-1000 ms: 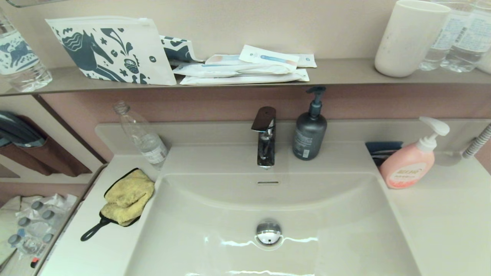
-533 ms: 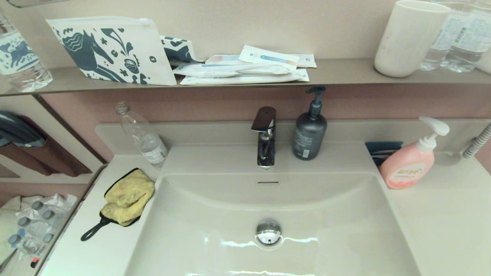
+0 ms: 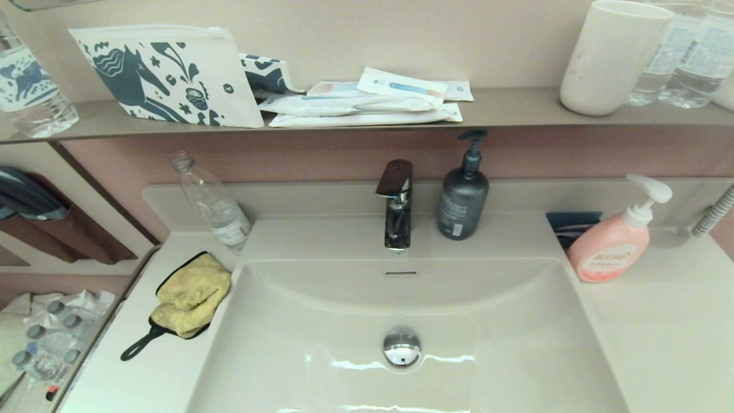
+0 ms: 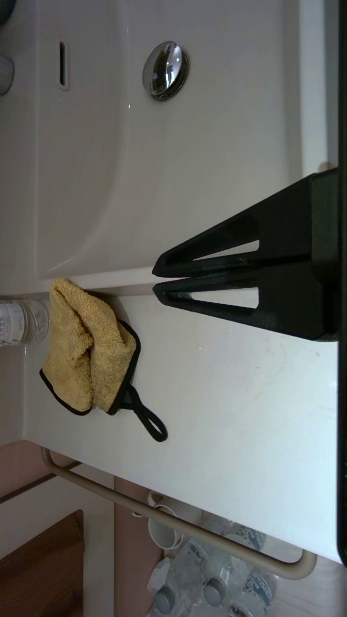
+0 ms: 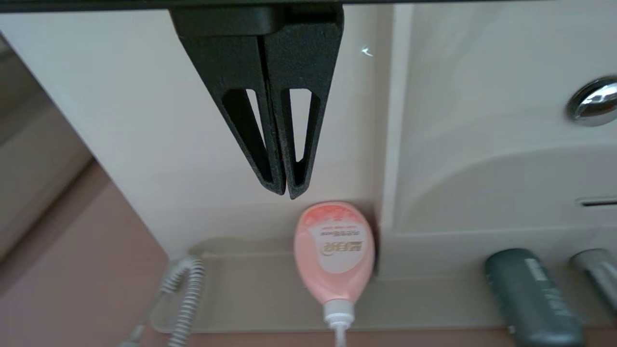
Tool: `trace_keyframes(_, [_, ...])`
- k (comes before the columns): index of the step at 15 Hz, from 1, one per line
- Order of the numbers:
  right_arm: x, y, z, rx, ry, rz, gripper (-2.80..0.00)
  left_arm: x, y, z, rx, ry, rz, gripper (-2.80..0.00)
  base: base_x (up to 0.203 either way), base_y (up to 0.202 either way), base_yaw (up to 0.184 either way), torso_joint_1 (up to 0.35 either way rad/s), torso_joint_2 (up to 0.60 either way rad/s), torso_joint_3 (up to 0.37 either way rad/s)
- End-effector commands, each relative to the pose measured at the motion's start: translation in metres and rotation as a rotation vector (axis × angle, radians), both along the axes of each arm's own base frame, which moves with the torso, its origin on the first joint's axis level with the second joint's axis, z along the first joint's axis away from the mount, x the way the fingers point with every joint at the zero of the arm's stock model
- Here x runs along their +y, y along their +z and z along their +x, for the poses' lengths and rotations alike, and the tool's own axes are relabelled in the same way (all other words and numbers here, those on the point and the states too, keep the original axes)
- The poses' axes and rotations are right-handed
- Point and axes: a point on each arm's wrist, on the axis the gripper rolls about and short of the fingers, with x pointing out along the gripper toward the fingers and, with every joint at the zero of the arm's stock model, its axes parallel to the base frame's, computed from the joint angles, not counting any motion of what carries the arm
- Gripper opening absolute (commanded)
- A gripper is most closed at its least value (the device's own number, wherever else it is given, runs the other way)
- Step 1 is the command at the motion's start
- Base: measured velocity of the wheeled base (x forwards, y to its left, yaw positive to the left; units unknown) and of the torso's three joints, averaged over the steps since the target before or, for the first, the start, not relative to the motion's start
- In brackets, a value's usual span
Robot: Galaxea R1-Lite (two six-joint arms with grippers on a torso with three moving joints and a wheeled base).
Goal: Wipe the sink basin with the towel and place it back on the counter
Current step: Pick up the cloth
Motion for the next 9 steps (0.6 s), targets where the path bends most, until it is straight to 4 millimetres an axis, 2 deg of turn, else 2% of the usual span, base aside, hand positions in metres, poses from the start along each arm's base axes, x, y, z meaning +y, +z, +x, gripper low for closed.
trace_keyframes(1, [0.001,-0.012,0.006,0.031,0.025,-0.005,-2.80,0.000,0.000,0.000,-0.001,0.000,0.000,-2.80,0.000,0.000,0.000,0.000,0.00,0.000])
trace_keyframes(6, [0.001,-0.031,0.013,0.089,0.059,-0.008,-2.80,0.000,0.000,0.000,0.000,0.000,0.000,-2.80,0.000,0.000,0.000,0.000,0.00,0.000])
trace_keyframes(9, [0.002,-0.034,0.015,0.081,0.080,-0.011,-2.80,0.000,0.000,0.000,0.000,0.000,0.000,-2.80,0.000,0.000,0.000,0.000,0.00,0.000])
